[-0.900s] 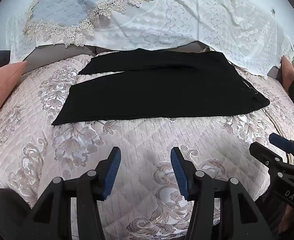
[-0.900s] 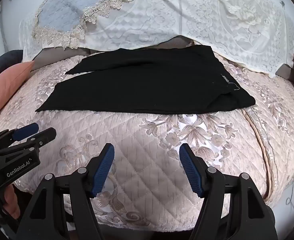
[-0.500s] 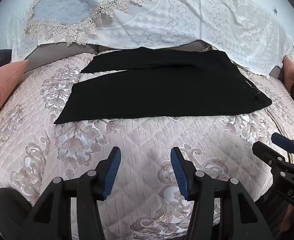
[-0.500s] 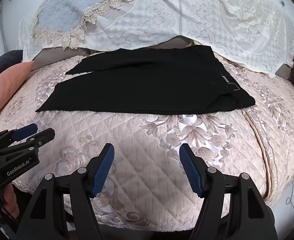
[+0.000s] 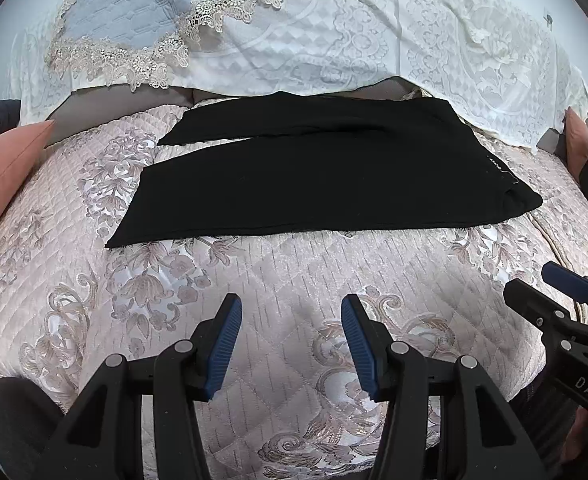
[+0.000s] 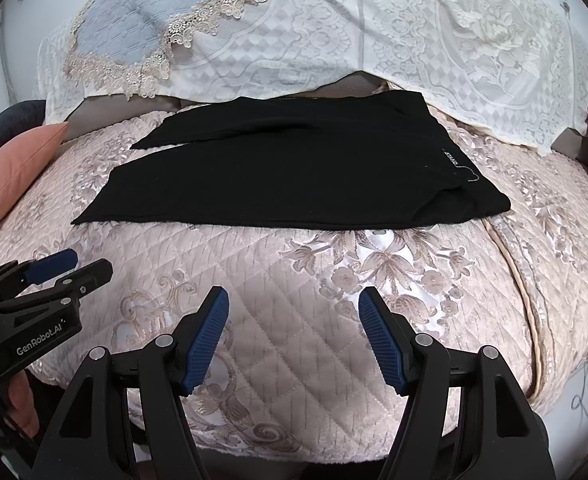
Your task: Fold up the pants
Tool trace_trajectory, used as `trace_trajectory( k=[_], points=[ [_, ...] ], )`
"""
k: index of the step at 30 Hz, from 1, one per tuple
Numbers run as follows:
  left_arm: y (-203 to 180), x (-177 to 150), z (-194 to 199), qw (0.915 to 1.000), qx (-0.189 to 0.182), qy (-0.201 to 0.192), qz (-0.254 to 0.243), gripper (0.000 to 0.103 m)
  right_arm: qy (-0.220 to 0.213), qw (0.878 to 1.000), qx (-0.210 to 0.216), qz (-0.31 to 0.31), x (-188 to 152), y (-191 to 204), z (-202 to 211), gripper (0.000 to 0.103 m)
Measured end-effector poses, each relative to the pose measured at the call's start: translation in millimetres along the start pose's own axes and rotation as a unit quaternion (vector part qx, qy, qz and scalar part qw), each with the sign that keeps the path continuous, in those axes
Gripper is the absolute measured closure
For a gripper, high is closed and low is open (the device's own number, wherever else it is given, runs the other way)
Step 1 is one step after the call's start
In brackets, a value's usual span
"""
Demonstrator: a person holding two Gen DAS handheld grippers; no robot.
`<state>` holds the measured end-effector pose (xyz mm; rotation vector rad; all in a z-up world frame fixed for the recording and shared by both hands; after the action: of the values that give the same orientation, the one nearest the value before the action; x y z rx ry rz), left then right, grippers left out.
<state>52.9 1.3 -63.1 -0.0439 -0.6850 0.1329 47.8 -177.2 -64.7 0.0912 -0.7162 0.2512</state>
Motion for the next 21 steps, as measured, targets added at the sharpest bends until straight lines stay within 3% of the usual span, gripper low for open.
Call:
trace_trajectory(
  k=[21],
  points=[
    [-0.5, -6.2, -1.0, 0.9999, 0.000, 0.011, 0.001, 0.048, 0.004, 1.000, 0.000, 0.000, -3.0, 0.5, -1.0, 0.035]
  ],
)
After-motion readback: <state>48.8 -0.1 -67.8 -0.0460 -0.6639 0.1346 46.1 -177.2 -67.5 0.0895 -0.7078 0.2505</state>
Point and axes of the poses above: each gripper's, at about its wrist camera, not at the fingertips, and z roughly against the way its jaws point, y to its left, x to its top, the point moved 8 cm from there along -z, roughly the way its jaws point, and after that the axes turned 5 degrees about z, right-handed, at the moved point
